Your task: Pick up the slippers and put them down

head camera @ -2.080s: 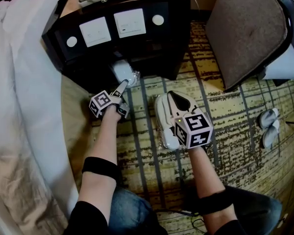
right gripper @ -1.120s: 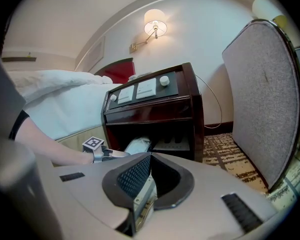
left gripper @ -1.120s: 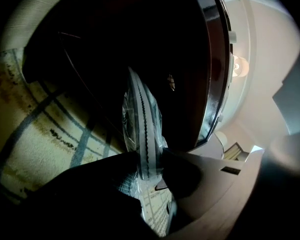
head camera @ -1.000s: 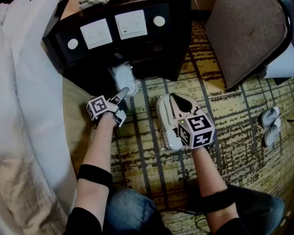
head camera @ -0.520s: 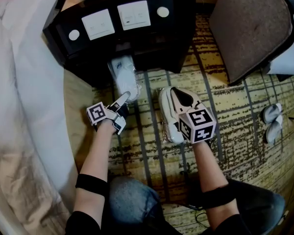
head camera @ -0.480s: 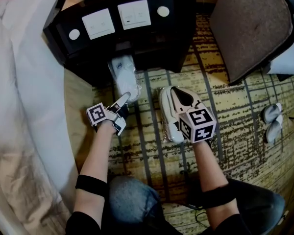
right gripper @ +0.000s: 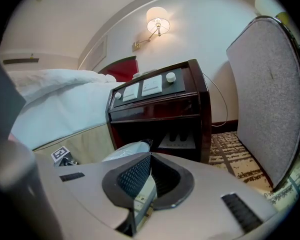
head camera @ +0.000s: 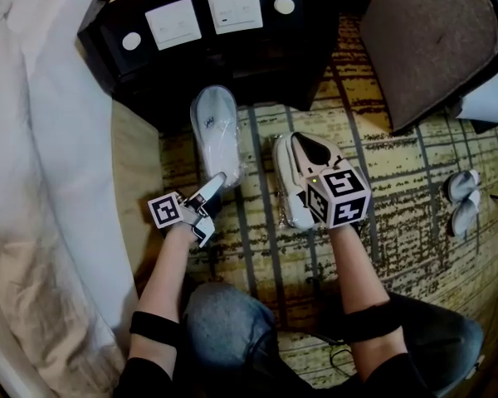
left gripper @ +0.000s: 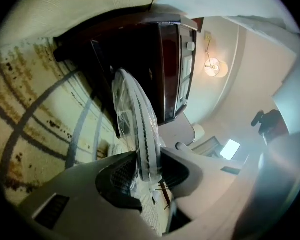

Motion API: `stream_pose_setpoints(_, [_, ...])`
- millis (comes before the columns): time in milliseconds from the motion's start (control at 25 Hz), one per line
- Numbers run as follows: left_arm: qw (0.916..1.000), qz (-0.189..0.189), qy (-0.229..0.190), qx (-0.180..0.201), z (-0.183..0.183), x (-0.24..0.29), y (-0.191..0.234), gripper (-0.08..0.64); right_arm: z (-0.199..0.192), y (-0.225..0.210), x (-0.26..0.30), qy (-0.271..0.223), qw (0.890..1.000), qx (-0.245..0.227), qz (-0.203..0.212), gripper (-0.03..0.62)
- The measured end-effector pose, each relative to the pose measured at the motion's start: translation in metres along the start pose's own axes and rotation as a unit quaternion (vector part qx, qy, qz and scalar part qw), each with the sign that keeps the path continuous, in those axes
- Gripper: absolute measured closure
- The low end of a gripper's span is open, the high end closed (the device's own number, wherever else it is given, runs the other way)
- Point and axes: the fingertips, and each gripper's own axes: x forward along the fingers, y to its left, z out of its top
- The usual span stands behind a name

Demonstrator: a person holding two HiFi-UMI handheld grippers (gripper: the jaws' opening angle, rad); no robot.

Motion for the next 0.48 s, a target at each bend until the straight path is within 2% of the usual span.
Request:
stream_pose_setpoints(320, [0.9999, -0.013, 0.007, -0.009, -0.044, -0.016, 0.0, 0.462, -0.003, 0.004, -0.004, 0.003, 1.0, -0.001, 0.002, 0.589])
stream_pose_setpoints(480, [0.9997, -0.007, 0.015, -0.019, -0.071, -0.025, 0.005, 0.46, -0.008, 0.006, -0.007, 0.007, 1.0, -0.001, 0.002, 0.589])
